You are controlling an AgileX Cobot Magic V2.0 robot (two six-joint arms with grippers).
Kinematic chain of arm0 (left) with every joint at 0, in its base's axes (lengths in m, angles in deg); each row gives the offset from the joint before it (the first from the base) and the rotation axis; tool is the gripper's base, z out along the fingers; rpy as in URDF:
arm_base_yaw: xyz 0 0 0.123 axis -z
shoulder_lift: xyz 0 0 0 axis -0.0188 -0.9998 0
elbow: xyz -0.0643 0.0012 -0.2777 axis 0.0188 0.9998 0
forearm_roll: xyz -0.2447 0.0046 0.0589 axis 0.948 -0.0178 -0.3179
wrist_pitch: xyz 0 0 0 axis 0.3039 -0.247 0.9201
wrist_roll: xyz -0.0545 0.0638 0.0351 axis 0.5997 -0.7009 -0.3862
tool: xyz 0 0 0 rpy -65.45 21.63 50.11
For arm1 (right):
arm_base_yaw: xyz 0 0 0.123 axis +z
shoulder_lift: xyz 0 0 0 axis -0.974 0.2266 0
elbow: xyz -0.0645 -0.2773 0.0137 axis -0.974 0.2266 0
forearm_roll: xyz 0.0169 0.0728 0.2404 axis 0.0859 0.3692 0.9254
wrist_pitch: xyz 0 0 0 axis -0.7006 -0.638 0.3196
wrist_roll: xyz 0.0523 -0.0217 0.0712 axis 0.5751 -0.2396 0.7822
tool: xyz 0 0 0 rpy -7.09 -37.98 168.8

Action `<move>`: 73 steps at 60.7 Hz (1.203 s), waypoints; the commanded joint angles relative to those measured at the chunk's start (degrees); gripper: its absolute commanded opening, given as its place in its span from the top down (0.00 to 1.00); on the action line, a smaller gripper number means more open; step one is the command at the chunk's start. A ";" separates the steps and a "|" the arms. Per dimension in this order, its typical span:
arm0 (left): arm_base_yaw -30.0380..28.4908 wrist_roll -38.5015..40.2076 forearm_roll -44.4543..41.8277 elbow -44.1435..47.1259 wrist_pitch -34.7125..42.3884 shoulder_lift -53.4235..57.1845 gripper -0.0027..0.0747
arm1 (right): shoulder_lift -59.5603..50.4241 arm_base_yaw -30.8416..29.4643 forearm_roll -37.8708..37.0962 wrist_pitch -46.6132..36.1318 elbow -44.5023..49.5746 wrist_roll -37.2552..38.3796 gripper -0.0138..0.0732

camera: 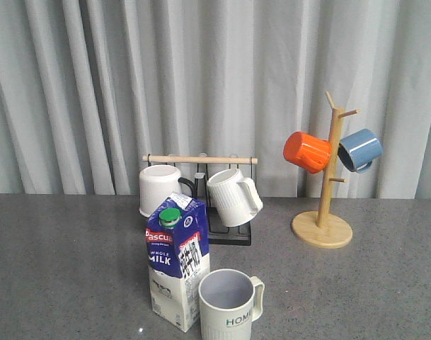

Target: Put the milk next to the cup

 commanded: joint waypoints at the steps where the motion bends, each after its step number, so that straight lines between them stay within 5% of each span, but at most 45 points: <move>1: 0.01 0.00 0.27 1.17 3.89 0.64 0.97 | -2.72 -0.44 -0.90 -3.27 -1.62 -0.09 0.85; 10: 0.01 0.00 0.27 1.17 3.81 0.74 0.97 | -2.44 -0.44 -0.41 -2.94 -0.28 0.38 0.85; 16: 0.01 0.00 0.27 1.17 3.81 0.74 0.97 | -2.44 -0.44 0.07 -9.93 5.51 1.52 0.85; 73: 0.01 0.00 0.27 1.12 3.77 0.64 0.97 | -2.44 -0.44 -0.23 -10.28 5.03 3.19 0.85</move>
